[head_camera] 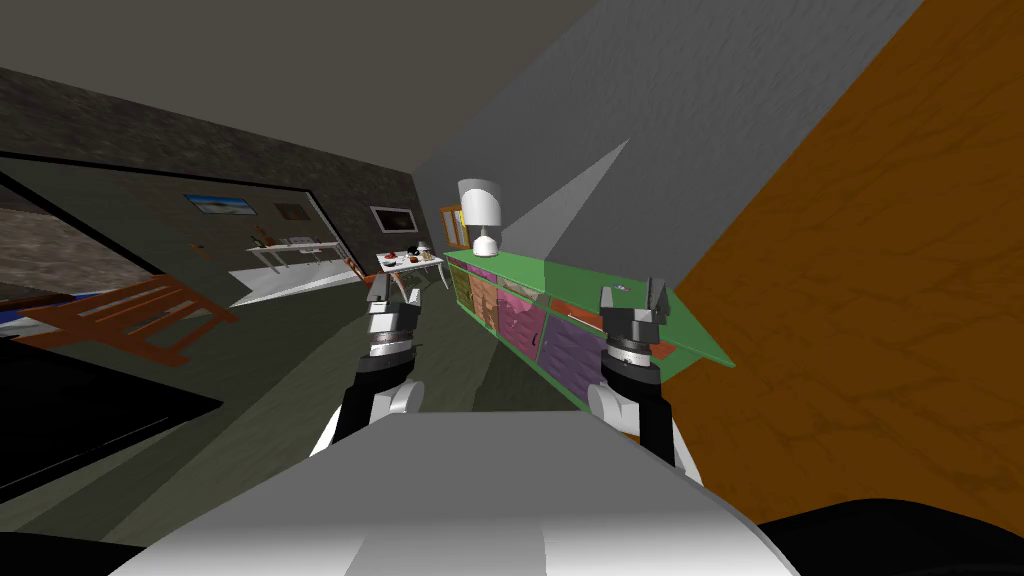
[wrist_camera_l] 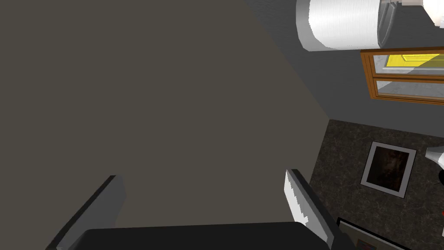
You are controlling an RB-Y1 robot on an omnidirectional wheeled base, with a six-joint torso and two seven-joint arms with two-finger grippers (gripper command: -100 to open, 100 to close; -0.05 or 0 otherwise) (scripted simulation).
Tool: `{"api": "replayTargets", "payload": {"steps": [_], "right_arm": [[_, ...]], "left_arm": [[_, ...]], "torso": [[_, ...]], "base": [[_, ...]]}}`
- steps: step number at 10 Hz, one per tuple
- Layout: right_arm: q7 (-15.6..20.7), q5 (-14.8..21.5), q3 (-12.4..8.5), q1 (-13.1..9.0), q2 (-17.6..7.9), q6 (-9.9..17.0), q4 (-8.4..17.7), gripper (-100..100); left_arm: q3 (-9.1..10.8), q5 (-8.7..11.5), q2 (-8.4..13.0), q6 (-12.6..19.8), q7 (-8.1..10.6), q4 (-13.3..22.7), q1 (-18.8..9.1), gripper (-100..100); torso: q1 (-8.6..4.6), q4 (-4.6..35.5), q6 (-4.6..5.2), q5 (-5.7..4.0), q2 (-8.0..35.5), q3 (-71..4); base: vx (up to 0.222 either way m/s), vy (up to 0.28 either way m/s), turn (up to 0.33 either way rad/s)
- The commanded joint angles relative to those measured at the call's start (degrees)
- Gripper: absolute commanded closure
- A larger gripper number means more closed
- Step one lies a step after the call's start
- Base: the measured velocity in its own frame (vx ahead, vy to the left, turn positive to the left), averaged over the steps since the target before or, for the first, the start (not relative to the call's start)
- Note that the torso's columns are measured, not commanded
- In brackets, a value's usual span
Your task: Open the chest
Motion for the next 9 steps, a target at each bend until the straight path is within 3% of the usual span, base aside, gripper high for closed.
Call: {"api": "replayTargets", "payload": {"steps": [1,9], "right_arm": [[0.00,0.00,0.00,0.00,0.00,0.00,0.00,0],[0.00,0.00,0.00,0.00,0.00,0.00,-0.02,0]], "left_arm": [[0.00,0.00,0.00,0.00,0.00,0.00,0.00,0],[0.00,0.00,0.00,-0.01,0.00,-0.02,0.00,0]], "torso": [[0.00,2.35,0.00,0.00,2.32,-4.67],[0.00,35.37,0.00,0.00,35.39,-70.73]], "base": [[0.000,0.000,0.000],[0.000,0.000,0.000]]}}
